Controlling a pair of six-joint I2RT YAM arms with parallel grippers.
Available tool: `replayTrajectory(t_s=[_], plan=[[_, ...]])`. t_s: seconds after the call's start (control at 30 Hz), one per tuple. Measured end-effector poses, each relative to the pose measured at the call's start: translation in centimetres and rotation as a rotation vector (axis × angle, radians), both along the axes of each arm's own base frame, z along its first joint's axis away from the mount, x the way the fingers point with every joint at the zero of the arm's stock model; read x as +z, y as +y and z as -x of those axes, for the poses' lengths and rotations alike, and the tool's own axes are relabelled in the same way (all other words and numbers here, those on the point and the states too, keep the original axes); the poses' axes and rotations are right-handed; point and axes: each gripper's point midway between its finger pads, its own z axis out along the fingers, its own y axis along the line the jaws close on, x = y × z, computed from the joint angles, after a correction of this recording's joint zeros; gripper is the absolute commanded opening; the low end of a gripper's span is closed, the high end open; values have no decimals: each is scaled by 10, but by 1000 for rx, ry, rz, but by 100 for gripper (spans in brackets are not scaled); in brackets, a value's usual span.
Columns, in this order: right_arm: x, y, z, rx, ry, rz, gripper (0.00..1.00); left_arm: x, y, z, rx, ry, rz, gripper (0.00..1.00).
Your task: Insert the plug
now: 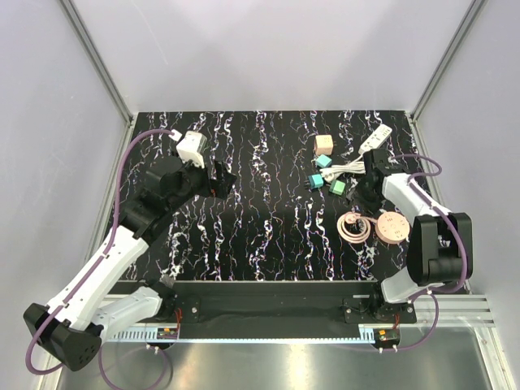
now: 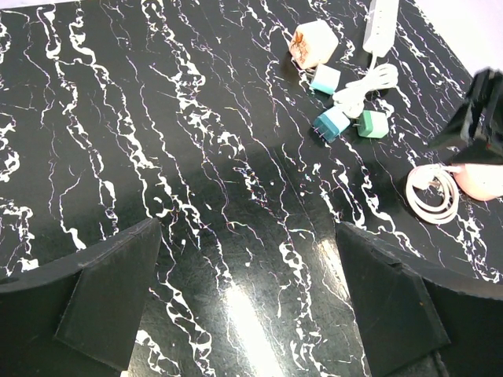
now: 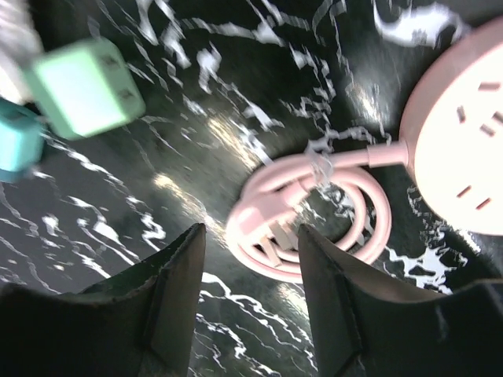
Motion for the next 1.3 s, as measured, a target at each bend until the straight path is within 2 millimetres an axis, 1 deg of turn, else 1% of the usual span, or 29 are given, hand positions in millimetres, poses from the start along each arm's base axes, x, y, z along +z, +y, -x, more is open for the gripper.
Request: replayTrajectory(t_s=[0.17, 0.23, 0.3, 0.37, 0.4, 0.53, 0.6, 0.73, 0.8, 0.9, 0.93, 1.0, 1.03, 1.07, 1.13, 1.17, 1.23, 1.3], plan=[[-27, 7, 25, 7, 71, -39, 54, -1, 3, -1, 17, -1, -6, 99], [-32, 14, 28, 20, 74, -61, 51, 0, 4, -2, 26, -3, -8, 99], [-34, 25, 30, 54, 74, -75, 49, -1, 5, -3, 32, -3, -10, 99], [-35, 45, 33, 116, 72, -77, 47, -1, 6, -3, 36, -4, -12, 99], [-35, 58, 35, 149, 67, -83, 47, -1, 6, -3, 38, -4, -12, 99], [-37, 128, 49, 308, 47, -144, 46, 0, 9, -4, 54, -9, -16, 99], [-40, 166, 60, 378, 40, -186, 46, 1, 11, -5, 63, -11, -18, 99], [-50, 228, 78, 476, 47, -244, 46, 3, 19, -6, 102, -21, -27, 99], [-48, 264, 80, 528, 45, -271, 46, 3, 24, -6, 128, -25, -34, 99], [-44, 323, 84, 632, 23, -324, 48, 5, 30, -8, 160, -35, -39, 99], [-41, 338, 87, 664, 21, -338, 49, 6, 32, -8, 173, -39, -41, 99], [-29, 358, 90, 712, 2, -357, 52, 6, 35, -9, 190, -42, -45, 99], [-22, 364, 92, 733, -8, -362, 55, 6, 36, -10, 198, -43, -48, 99], [-14, 367, 90, 749, -27, -363, 57, 6, 37, -10, 205, -43, -50, 99], [0, 366, 86, 772, -58, -355, 62, 3, 39, -11, 212, -40, -55, 99], [8, 360, 83, 778, -74, -344, 66, 2, 39, -11, 213, -38, -57, 99], [26, 344, 78, 788, -101, -318, 68, 1, 39, -11, 214, -36, -59, 99], [48, 322, 65, 780, -153, -296, 71, 1, 39, -11, 215, -35, -60, 99]])
